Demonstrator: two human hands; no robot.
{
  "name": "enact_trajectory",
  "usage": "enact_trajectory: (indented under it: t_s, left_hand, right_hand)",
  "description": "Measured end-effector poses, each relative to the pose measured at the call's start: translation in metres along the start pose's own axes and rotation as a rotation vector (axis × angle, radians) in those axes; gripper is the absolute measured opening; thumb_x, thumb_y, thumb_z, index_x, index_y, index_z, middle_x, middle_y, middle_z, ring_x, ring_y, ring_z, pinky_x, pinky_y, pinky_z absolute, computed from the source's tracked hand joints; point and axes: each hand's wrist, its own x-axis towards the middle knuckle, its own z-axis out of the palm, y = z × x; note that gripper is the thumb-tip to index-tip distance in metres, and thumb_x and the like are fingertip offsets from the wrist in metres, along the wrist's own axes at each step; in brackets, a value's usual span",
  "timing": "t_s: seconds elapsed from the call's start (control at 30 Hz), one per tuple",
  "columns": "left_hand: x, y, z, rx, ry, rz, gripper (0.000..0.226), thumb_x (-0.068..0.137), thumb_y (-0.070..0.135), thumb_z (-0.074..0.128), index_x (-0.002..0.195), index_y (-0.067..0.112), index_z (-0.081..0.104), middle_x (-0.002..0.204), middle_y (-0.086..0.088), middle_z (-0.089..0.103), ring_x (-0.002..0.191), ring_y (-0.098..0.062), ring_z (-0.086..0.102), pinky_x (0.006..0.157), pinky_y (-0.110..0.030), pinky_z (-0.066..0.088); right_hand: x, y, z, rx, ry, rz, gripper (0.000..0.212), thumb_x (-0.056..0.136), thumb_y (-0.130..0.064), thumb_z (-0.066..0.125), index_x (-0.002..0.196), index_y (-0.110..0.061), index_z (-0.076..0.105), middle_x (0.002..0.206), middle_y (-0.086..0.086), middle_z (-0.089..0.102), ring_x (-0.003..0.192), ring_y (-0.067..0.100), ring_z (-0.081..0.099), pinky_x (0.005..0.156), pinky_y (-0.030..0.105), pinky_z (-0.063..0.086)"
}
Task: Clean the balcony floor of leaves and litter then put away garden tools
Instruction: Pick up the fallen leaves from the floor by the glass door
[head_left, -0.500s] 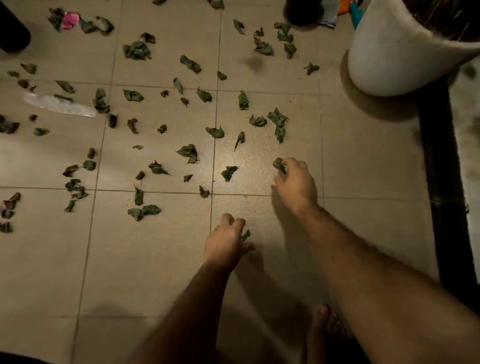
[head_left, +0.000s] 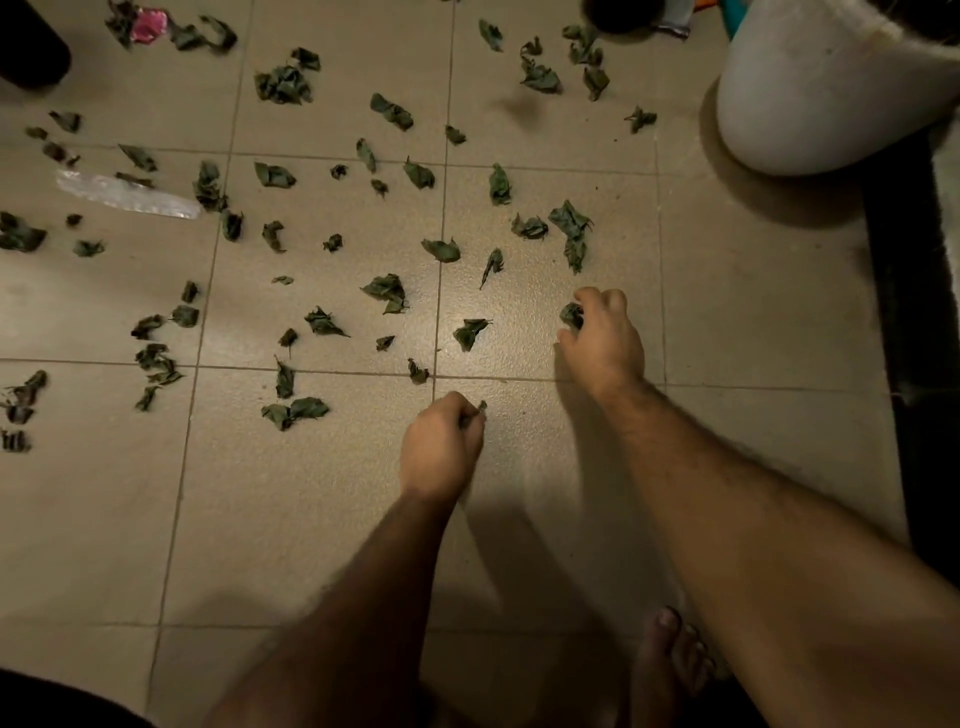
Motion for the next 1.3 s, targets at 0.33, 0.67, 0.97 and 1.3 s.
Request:
enact_trajectory:
  t_s: [0.33, 0.67, 0.97, 1.3]
  left_hand:
    - [0.025, -0.007, -0.024, -0.225, 0.305, -0.279, 0.036, 0.104, 0.019, 0.043, 0.138, 0.011, 0.052, 0.131, -0.008, 0.062, 0.118, -0.022, 0.059, 0.096, -0.025, 0.041]
    - [0.044, -0.025, -0.017, -0.031, 0.194, -0.265, 0.065, 0.089, 0.042, 0.070, 0.142, 0.013, 0.044, 0.133, -0.010, 0.057, 0.120, -0.024, 0.055, 0.097, -0.037, 0.047]
    - [0.040, -0.016, -0.007, -0.069, 0.303, -0.322, 0.017, 0.100, 0.029, 0.052, 0.105, 0.013, 0.057, 0.097, 0.000, 0.056, 0.082, -0.014, 0.052, 0.069, -0.026, 0.041]
    - [0.032, -0.032, -0.033, -0.359, 0.534, -0.530, 0.024, 0.098, 0.016, 0.046, 0.117, 0.011, 0.060, 0.094, 0.002, 0.059, 0.081, -0.013, 0.054, 0.056, -0.015, 0.031]
  right_hand:
    - [0.016, -0.005, 0.026, -0.095, -0.092, -0.059, 0.019, 0.096, -0.017, 0.059, 0.114, -0.012, 0.061, 0.117, 0.012, 0.055, 0.082, 0.019, 0.046, 0.067, 0.029, 0.038]
    - [0.015, -0.040, 0.031, 0.210, -0.110, -0.127, 0.013, 0.091, -0.017, 0.055, 0.086, -0.013, 0.066, 0.081, -0.002, 0.064, 0.074, 0.017, 0.057, 0.060, 0.028, 0.043]
    - [0.019, -0.066, 0.049, 0.157, -0.121, -0.221, 0.039, 0.088, -0.053, 0.066, 0.082, -0.017, 0.051, 0.084, 0.001, 0.054, 0.070, 0.016, 0.048, 0.055, 0.029, 0.028]
    - [0.014, -0.094, 0.066, -0.166, -0.177, -0.348, 0.043, 0.088, -0.029, 0.073, 0.119, -0.012, 0.049, 0.117, 0.011, 0.057, 0.102, 0.028, 0.057, 0.076, 0.036, 0.046]
